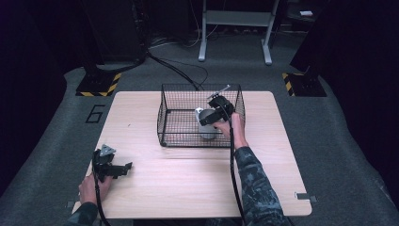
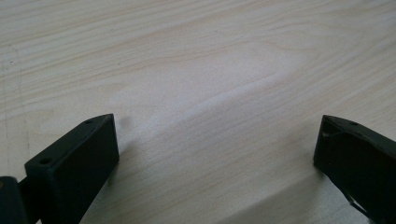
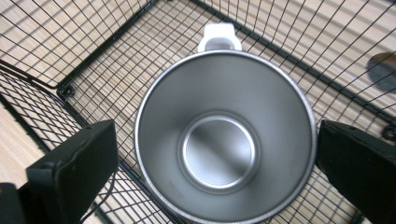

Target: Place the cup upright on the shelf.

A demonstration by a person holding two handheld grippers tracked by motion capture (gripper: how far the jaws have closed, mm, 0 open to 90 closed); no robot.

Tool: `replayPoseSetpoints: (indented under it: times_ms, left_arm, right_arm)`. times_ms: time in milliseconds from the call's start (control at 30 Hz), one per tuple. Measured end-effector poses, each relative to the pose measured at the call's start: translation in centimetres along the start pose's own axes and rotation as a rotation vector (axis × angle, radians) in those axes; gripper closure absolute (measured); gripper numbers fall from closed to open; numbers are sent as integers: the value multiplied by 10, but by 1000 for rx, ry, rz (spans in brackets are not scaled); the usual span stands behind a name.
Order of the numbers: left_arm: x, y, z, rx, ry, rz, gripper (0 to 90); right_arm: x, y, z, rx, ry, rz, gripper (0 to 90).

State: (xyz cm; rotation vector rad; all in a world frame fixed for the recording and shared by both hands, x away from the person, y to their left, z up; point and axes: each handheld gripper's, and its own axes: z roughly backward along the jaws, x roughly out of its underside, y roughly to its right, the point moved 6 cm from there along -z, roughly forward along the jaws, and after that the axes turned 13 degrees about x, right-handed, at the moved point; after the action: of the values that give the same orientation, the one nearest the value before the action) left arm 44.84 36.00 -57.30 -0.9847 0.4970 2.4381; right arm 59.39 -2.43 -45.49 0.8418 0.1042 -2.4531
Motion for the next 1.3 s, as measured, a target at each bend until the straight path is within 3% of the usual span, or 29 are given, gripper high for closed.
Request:
replayPoseSetpoints:
  times_ms: [33, 167, 533, 900, 1133, 1167, 1300]
  left_arm:
    - [0, 0, 0, 0, 0, 0, 0]
    - [0, 0, 0, 0, 0, 0, 0]
    - [0, 0, 0, 0, 0, 0, 0]
    - [0, 0, 0, 0, 0, 0, 0]
    - [0, 0, 0, 0, 0, 0, 0]
    - [0, 0, 0, 0, 0, 0, 0]
    - [0, 0, 0, 1, 0, 0, 0]
  right_arm:
    - [0, -1, 4, -1, 0, -18, 0]
    - [-3, 2, 18, 20, 65, 20, 0]
    - [2, -1, 78, 58, 190, 54, 0]
    - [38, -7, 123, 71, 261, 95, 0]
    - [69, -3, 135, 85, 272, 68, 0]
    - [73, 0, 135, 86, 281, 84, 0]
    - [92, 5, 138, 104, 274, 40, 0]
